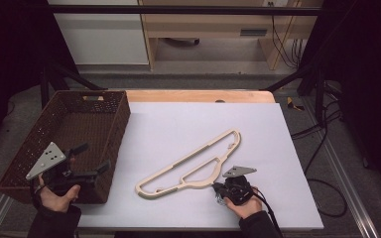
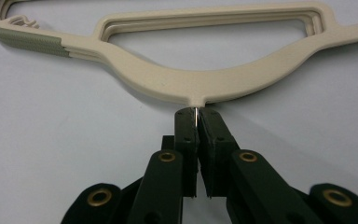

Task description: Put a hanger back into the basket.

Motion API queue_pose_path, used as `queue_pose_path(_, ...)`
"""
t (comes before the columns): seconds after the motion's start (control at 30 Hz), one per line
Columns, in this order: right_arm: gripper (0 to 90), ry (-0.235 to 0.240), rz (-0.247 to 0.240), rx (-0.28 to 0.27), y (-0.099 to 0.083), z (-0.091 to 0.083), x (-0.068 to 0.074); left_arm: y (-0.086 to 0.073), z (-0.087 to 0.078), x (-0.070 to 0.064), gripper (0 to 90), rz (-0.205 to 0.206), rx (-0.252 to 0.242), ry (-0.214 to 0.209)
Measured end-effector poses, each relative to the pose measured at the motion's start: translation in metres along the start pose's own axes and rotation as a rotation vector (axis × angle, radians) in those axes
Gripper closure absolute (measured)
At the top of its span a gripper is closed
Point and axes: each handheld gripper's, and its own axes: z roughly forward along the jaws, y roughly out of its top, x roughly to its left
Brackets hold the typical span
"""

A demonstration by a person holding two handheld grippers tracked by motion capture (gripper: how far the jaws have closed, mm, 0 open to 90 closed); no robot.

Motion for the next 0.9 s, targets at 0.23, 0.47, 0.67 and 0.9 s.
queue_pose_path(0.23,88.8,0.001,0.028,-0.026,0.001,-0.003,-0.001,-0.001,0.004,-0.005,3.6,0.001,0.008,-0.011)
queue_pose_path(0.47,89.0,-0.005,0.047,-0.042,0.002,-0.006,-0.002,-0.001,0.012,-0.014,3.8,0.019,0.024,-0.032)
queue_pose_path(0.67,89.1,-0.015,0.019,-0.059,0.006,-0.01,-0.001,-0.003,0.023,-0.03,4.0,0.043,0.057,-0.064)
queue_pose_path(0.9,89.1,-0.022,0.021,-0.058,0.01,-0.013,0.002,-0.008,0.044,-0.053,4.5,0.068,0.12,-0.127)
